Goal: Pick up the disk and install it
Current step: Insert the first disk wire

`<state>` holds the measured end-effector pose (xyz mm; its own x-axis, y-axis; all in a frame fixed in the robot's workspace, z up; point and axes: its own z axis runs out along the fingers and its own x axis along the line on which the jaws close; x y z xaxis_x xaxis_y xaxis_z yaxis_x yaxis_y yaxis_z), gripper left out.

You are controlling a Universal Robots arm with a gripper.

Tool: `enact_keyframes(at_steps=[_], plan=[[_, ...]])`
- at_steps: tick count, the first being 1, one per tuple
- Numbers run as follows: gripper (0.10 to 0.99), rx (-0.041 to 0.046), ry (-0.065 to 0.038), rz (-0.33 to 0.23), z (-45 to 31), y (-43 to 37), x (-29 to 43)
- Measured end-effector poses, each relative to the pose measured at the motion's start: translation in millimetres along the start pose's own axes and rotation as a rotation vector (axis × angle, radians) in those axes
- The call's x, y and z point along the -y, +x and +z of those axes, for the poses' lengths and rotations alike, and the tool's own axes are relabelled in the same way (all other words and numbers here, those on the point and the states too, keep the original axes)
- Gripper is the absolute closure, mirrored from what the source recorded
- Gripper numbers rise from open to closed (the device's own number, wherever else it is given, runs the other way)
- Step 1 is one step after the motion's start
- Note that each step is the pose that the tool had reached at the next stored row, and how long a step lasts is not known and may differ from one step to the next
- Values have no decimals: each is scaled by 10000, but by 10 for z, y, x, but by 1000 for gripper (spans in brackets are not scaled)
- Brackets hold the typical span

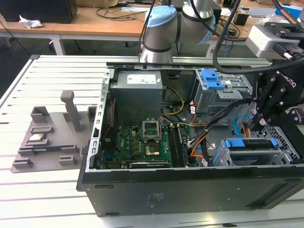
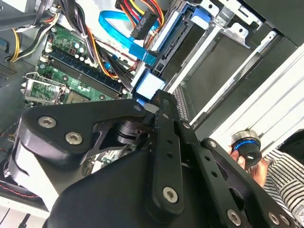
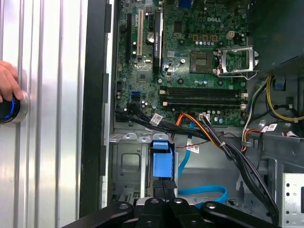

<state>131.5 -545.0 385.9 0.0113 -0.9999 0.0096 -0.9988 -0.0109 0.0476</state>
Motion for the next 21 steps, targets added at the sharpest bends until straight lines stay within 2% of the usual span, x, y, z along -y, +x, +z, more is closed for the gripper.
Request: enact_keyframes(at_steps=[6, 8, 10, 13, 16, 18, 21], plan=[[980, -1, -3, 0, 0, -61, 147], [980, -4, -4, -2, 22, -78, 189], [980, -18, -4, -1, 80, -102, 235], [980, -22, -4, 0, 92, -200, 367], [980, -30, -5, 0, 89, -208, 380], [980, -30, -4, 0, 21, -207, 379], [980, -16, -51, 0, 44, -241, 448]])
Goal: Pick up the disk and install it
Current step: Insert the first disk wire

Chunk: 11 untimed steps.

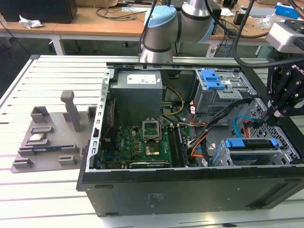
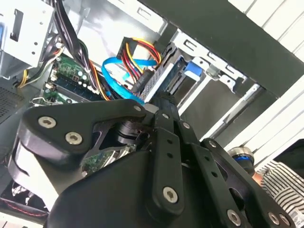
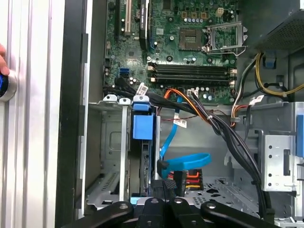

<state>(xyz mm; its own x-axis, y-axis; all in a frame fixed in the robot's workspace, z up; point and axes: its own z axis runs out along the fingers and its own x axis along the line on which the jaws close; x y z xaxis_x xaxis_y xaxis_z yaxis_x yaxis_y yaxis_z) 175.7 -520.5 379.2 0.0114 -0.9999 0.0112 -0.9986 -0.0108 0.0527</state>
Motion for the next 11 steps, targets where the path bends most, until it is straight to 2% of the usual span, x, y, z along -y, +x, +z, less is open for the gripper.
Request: enact_keyframes(at_steps=[4, 8, 9, 10, 11], plan=[[980, -1, -26, 0, 96, -81, 34], [973, -1, -26, -1, 101, -85, 35], [918, 0, -27, -1, 102, -86, 35], [918, 0, -27, -1, 102, -86, 35], [851, -1, -27, -1, 102, -87, 36]])
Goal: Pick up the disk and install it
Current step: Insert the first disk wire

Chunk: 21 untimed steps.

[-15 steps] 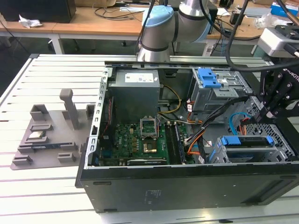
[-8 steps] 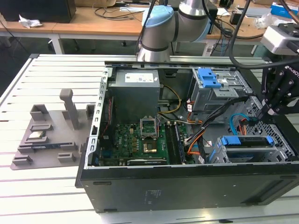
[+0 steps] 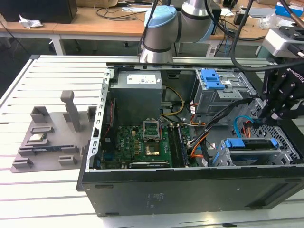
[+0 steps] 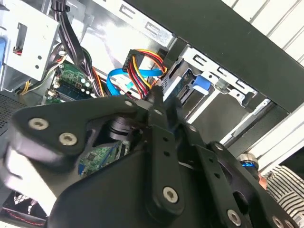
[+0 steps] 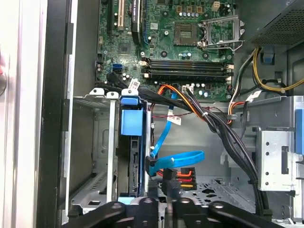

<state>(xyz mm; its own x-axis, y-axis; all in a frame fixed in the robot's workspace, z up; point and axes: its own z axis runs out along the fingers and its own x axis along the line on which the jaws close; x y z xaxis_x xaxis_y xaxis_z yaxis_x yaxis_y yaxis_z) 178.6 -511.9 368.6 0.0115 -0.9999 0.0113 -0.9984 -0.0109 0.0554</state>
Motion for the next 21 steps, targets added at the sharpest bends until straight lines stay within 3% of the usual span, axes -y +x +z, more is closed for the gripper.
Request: enact_keyframes(at_steps=[1, 2, 9, 16, 17, 21], plan=[[851, 0, 0, 0, 1, 0, 0], [784, 0, 0, 0, 1, -1, 0], [784, -2, 0, -1, 56, -65, 1], [784, -37, 0, 2, 128, -70, -3], [867, -37, 0, 2, 128, -70, -3], [918, -33, -1, 2, 132, -63, -3]])
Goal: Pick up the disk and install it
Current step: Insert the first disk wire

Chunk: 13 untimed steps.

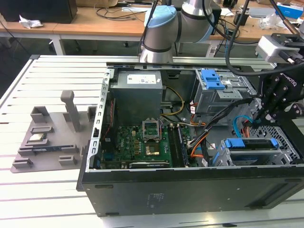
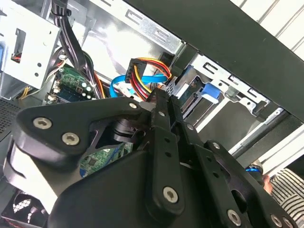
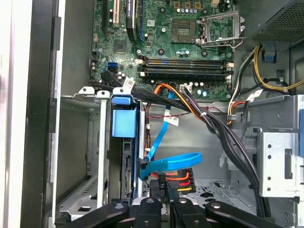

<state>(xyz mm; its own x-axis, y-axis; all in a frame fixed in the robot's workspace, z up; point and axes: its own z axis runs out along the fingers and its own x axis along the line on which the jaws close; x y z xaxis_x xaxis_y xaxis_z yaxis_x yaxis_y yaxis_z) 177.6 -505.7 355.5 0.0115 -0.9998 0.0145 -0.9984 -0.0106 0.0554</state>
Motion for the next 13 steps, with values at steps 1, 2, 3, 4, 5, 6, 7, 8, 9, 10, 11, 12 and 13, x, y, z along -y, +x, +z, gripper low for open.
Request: enact_keyframes(at_steps=[1, 2, 3, 4, 5, 6, 7, 8, 9, 10, 11, 12, 13], plan=[[918, -6, 1, 1, -2, 27, -1], [918, -6, 0, 3, -1, 67, -2], [918, -9, 0, 2, 1, 108, -2], [918, -13, 0, 1, 2, 143, -2], [918, -36, 0, 1, 4, 227, -2], [918, -92, 0, 3, 9, 276, -2], [918, -113, -1, 6, 21, 286, -2], [918, -122, -1, 8, 29, 287, 2], [918, -120, -1, 7, 35, 287, 7], [918, -118, -1, 6, 43, 287, 11], [918, -121, -1, 7, 57, 287, 14], [918, -121, -1, 7, 69, 286, 17], [918, -120, -1, 7, 90, 286, 22]])
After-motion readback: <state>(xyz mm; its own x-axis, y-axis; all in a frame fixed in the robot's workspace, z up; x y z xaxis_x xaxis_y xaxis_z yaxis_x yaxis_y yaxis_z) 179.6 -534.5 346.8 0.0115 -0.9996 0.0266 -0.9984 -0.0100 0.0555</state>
